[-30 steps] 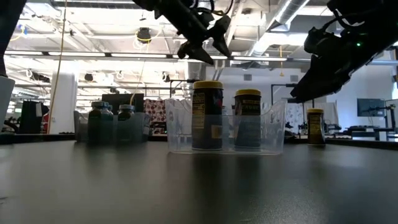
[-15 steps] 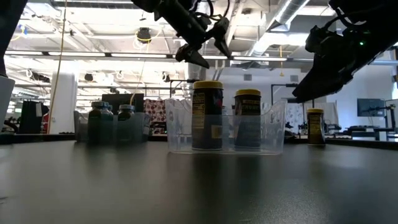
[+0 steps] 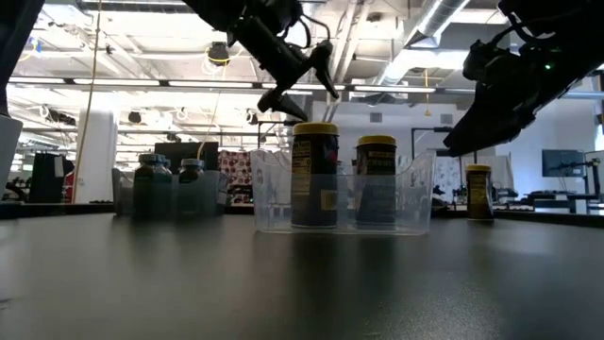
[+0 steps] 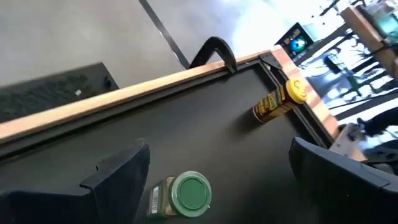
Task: Sort spices by type
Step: Put the green seasoning bottle into the transparent bin
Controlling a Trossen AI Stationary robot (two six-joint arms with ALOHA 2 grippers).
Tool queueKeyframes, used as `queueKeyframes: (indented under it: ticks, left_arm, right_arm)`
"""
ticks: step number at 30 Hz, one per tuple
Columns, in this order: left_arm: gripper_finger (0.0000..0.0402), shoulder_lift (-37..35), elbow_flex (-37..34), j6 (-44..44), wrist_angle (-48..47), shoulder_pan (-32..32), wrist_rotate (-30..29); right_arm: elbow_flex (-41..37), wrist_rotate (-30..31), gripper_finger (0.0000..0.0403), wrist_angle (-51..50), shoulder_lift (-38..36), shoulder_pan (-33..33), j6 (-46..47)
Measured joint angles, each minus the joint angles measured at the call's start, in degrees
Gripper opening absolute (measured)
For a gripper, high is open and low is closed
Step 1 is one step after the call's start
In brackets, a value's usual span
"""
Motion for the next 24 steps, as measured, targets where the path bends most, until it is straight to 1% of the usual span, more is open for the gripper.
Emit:
queueKeyframes:
  ticks: [2, 4, 5, 7, 11, 14, 17, 20, 24]
  left_arm:
    - [0.0369, 0.45, 0.06, -0.44, 0.20, 0.72, 2.00]
    - [0.0369, 1.11, 1.41, -0.36, -1.22, 1.06, 2.69]
    - [0.0369, 1.91, 2.39, -0.01, -2.30, 1.16, 2.80]
    - [0.0369, 4.43, 6.85, 1.72, -3.46, 0.73, 3.03]
    - [0.0369, 11.51, 19.30, 3.88, -16.90, 0.66, 2.42]
    - [0.0369, 17.13, 28.48, 5.34, -29.37, 0.70, 1.94]
    - [0.0369, 21.58, 34.95, 6.23, -36.14, 0.71, 1.84]
    - [0.0369, 25.45, 38.82, 6.51, -38.62, 0.30, 1.81]
    - [0.0369, 28.50, 39.47, 6.53, -39.71, -0.42, 2.13]
  right_arm:
    - [0.00, 0.00, 0.0296, -0.22, 0.00, -0.75, 0.02]
    - [0.00, -0.04, 0.0296, -0.41, 0.00, -1.58, 0.00]
    - [0.00, -0.07, 0.0296, -0.44, 0.00, -1.93, 0.02]
    - [0.00, -0.12, 0.0296, -0.49, 0.00, -2.48, 0.01]
    - [0.00, -0.33, 0.0296, -0.64, 0.00, -3.29, 0.04]
    - [0.00, -0.73, 0.0296, -0.78, 0.00, -3.37, 0.61]
    - [0.00, -1.84, 0.0296, -0.77, 0.00, -3.37, 0.61]
    - [0.00, -2.02, 0.0296, -0.83, 0.00, -3.13, 1.05]
    - [0.00, -2.03, 0.0296, -1.04, 0.00, -2.83, 1.95]
